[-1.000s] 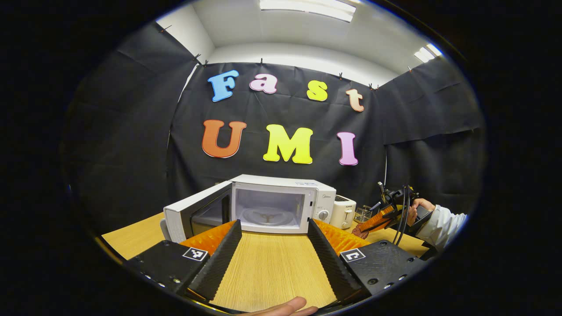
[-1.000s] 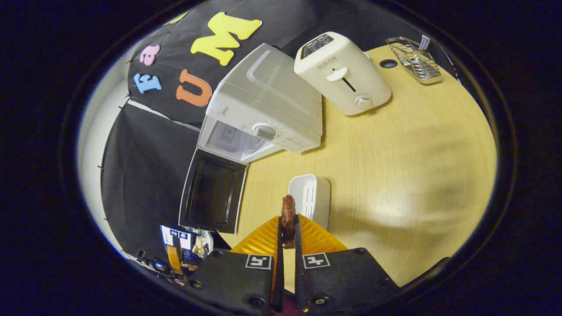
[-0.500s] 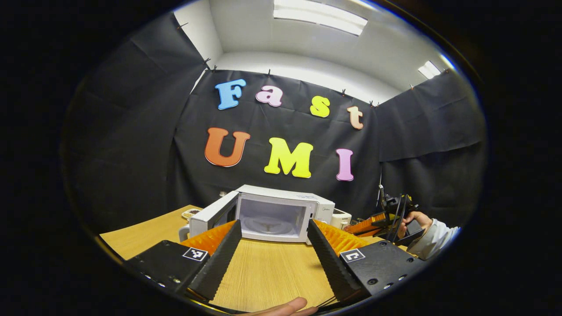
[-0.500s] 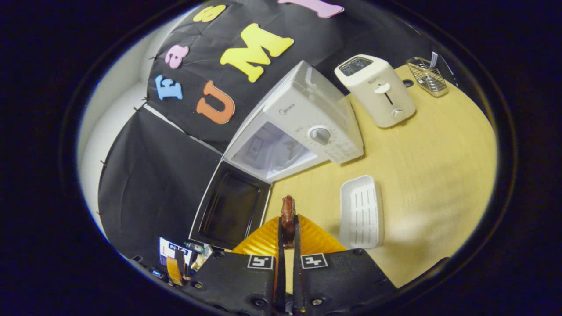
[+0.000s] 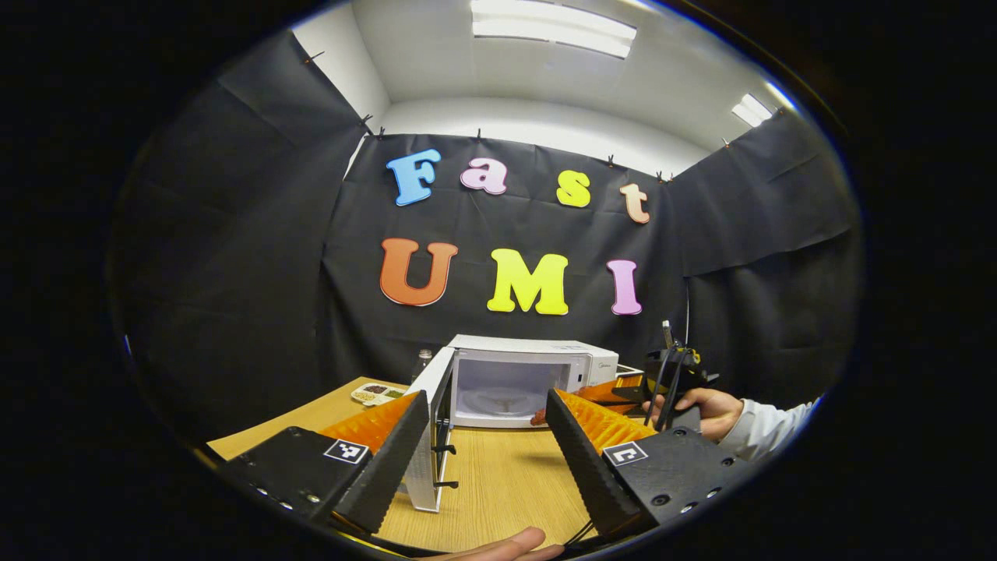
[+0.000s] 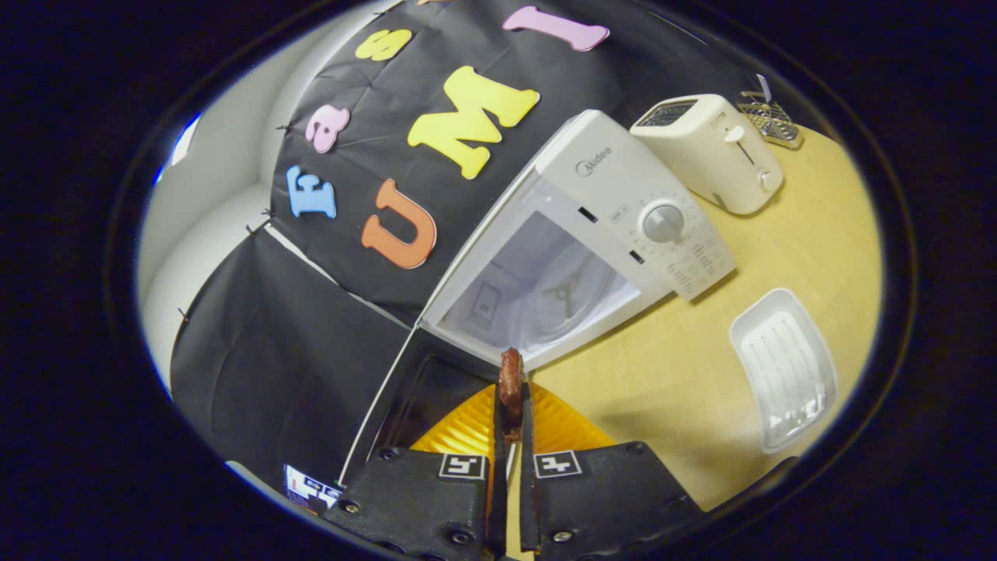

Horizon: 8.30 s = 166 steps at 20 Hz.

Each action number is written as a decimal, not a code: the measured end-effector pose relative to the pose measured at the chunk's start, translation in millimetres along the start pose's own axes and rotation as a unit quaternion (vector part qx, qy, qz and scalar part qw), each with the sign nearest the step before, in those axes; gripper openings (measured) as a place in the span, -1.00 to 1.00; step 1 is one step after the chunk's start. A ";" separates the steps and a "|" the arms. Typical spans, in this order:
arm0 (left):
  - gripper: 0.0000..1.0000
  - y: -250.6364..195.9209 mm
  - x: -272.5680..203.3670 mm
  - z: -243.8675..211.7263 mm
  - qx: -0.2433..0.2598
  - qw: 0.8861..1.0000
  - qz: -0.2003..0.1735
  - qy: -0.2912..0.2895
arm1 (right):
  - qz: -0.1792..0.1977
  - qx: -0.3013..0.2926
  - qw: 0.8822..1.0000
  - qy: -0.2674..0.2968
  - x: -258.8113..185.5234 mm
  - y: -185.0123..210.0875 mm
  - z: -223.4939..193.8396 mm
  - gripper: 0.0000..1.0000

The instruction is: Open the microwave oven with the left hand, put the food in, and close the microwave oven.

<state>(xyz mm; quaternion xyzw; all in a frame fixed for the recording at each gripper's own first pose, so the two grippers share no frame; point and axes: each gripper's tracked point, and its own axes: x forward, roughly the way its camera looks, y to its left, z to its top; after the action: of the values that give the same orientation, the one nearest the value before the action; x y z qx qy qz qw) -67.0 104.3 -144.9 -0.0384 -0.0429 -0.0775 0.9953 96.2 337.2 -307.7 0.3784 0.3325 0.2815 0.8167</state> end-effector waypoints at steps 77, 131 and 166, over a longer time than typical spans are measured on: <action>-1.00 135.1 28.6 -82.7 0.013 0.990 0.107 0.088 | -0.210 -0.466 0.822 -0.250 -259.5 51.2 46.8 0.99; -1.00 -120.4 316.0 -159.6 -0.013 0.988 -0.061 0.138 | -0.225 -0.413 0.841 -0.265 -281.6 -36.4 195.1 1.00; 0.80 -120.6 158.5 51.4 0.015 0.998 0.014 0.067 | -0.227 -0.400 0.833 -0.308 -356.3 20.3 146.6 1.00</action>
<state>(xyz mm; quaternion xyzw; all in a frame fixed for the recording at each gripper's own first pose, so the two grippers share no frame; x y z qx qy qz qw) 66.0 -34.1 -70.9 -0.0191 0.0229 -0.0653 0.9974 -18.2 31.8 -101.6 -0.0001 -0.0019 0.0657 0.9978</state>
